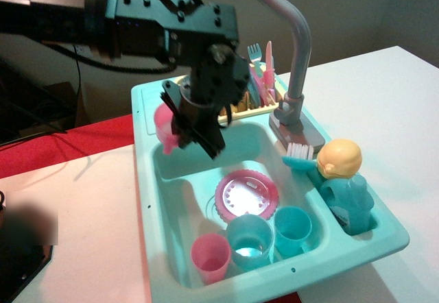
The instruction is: Put cup from counter to sink
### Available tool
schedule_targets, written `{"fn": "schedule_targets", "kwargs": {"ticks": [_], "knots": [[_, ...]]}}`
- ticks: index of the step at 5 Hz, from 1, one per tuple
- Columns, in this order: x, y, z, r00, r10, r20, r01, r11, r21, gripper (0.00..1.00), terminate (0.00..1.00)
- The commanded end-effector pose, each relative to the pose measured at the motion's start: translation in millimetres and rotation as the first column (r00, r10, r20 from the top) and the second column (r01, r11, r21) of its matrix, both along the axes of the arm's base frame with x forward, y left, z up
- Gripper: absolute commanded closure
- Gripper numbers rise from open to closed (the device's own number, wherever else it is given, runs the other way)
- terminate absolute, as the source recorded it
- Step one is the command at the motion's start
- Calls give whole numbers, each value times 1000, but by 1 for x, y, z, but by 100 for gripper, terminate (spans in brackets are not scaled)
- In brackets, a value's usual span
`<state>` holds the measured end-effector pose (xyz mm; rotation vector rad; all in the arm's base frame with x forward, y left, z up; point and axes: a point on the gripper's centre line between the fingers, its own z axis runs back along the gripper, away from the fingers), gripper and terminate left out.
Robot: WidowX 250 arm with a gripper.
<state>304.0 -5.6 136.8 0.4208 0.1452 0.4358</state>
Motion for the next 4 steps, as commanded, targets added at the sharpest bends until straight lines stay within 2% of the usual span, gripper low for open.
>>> {"fn": "schedule_targets", "kwargs": {"ticks": [1,2,3,4], "knots": [[10,-29,20,997,-37,65,40,998,-41,100,0],[8,-40,20,997,-16,73,23,995,-97,100,0],[-5,-31,-9,997,39,69,-32,995,-99,100,0],[-16,-19,-49,998,50,47,-52,998,44,100,0]]}}
